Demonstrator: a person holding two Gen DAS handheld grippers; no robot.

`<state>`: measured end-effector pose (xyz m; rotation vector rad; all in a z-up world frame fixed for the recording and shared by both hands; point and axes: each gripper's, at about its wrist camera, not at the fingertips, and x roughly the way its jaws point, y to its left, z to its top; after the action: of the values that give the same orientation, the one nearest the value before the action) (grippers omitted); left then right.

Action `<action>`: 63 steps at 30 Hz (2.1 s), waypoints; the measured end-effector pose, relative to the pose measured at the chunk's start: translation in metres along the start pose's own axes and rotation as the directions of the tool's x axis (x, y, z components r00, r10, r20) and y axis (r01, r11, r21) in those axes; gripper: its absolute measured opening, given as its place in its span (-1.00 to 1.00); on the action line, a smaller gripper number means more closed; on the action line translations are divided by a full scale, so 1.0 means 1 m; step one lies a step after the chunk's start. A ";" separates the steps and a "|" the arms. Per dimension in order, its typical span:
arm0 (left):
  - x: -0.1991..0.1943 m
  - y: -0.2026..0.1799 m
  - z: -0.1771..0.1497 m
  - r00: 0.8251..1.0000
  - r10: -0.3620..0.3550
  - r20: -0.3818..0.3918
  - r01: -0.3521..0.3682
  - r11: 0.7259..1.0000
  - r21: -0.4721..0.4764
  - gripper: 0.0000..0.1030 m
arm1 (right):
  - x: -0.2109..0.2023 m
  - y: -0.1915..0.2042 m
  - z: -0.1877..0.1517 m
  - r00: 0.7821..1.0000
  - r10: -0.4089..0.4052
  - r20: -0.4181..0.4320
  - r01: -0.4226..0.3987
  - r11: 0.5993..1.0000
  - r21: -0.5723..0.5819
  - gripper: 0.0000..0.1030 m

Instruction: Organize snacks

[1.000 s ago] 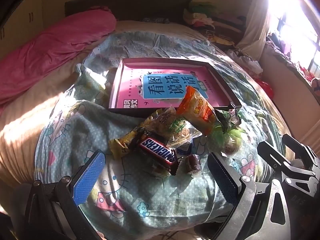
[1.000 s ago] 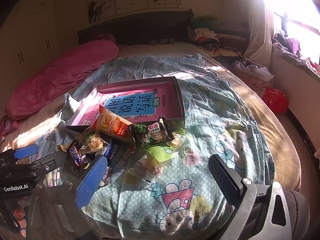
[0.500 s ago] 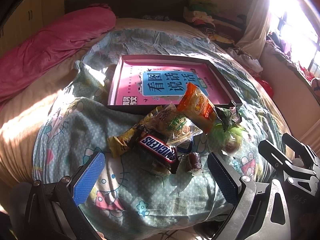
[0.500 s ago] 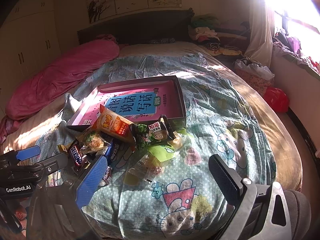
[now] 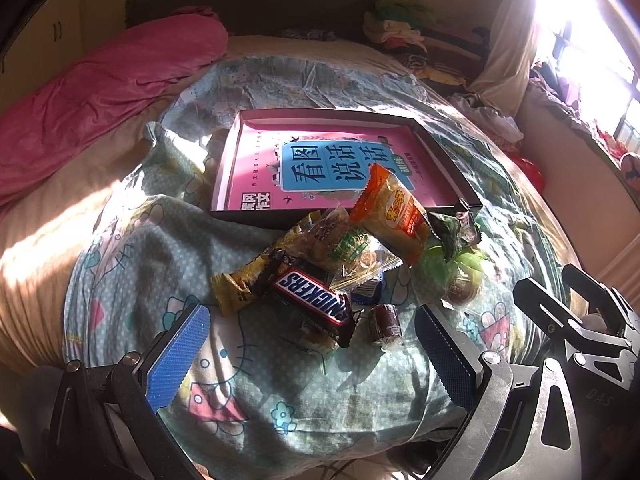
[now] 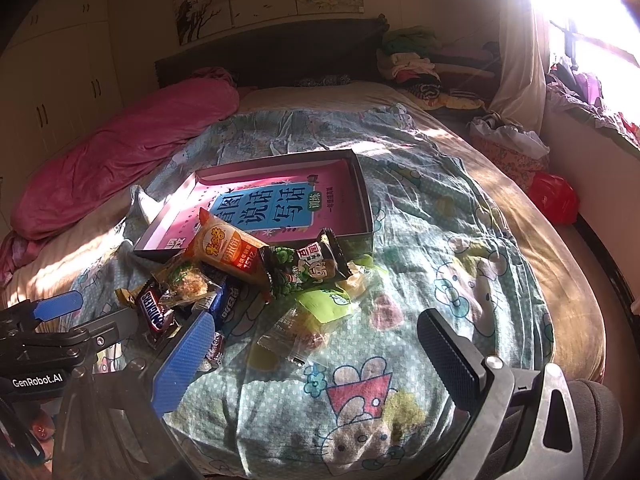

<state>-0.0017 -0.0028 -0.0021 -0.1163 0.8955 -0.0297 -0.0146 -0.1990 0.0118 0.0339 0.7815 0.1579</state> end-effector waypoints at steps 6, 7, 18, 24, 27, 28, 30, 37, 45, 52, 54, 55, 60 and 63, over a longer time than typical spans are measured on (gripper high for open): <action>0.000 0.000 0.000 1.000 -0.002 -0.003 0.002 1.000 -0.002 0.98 | 0.001 0.000 -0.001 1.000 0.001 -0.002 -0.001 1.000 0.002 0.99; 0.000 0.000 0.000 1.000 -0.002 -0.003 0.002 1.000 -0.001 0.98 | 0.002 0.001 -0.001 1.000 0.000 -0.003 0.000 1.000 0.003 0.99; 0.004 0.001 -0.001 1.000 -0.016 -0.014 0.016 1.000 -0.010 0.98 | 0.002 -0.003 0.000 1.000 0.005 -0.010 -0.005 1.000 0.017 0.99; 0.010 0.006 -0.002 0.999 -0.029 -0.039 0.027 0.999 -0.031 0.98 | 0.006 -0.006 -0.001 1.000 0.012 -0.025 -0.011 0.999 0.033 0.99; 0.013 0.010 -0.002 0.998 -0.031 -0.047 0.029 0.999 -0.045 0.98 | 0.008 -0.007 -0.001 0.999 0.015 -0.032 -0.013 0.999 0.036 0.99; 0.014 0.011 -0.002 0.998 -0.033 -0.052 0.030 0.998 -0.049 0.98 | 0.008 -0.007 -0.002 0.999 0.016 -0.034 -0.015 0.999 0.036 0.99; 0.017 0.014 -0.002 0.997 -0.037 -0.061 0.034 0.998 -0.059 0.98 | 0.009 -0.007 -0.002 0.999 0.019 -0.038 -0.018 0.999 0.036 0.99; 0.033 0.028 -0.005 0.991 -0.060 -0.116 0.049 0.994 -0.100 0.98 | 0.017 -0.006 -0.004 0.996 0.042 -0.074 -0.039 0.999 0.038 0.99; 0.049 0.032 -0.002 0.989 -0.075 -0.127 0.060 0.992 -0.113 0.98 | 0.033 -0.014 -0.007 0.991 0.042 -0.127 -0.033 0.997 0.077 0.99; 0.066 0.038 0.001 0.982 -0.120 -0.144 0.094 0.981 -0.172 0.91 | 0.045 -0.018 -0.006 0.989 0.034 -0.144 -0.021 0.996 0.090 0.99; 0.071 0.039 0.003 0.978 -0.135 -0.158 0.105 0.977 -0.184 0.90 | 0.048 -0.018 -0.006 0.988 0.037 -0.149 -0.024 0.996 0.085 0.99; 0.073 0.039 0.003 0.977 -0.141 -0.160 0.110 0.976 -0.187 0.90 | 0.049 -0.017 -0.006 0.988 0.037 -0.152 -0.025 0.996 0.082 0.99; 0.081 0.034 0.005 0.975 -0.153 -0.163 0.123 0.976 -0.181 0.86 | 0.056 -0.017 -0.006 0.986 0.032 -0.163 -0.019 0.997 0.080 0.99; 0.083 0.031 0.007 0.971 -0.181 -0.158 0.152 0.973 -0.176 0.36 | 0.062 -0.022 -0.005 0.984 0.036 -0.175 -0.018 0.995 0.101 0.99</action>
<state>0.0548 0.0228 -0.0663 -0.3464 1.0603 -0.1254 0.0280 -0.2114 -0.0372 0.1255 0.9659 0.1494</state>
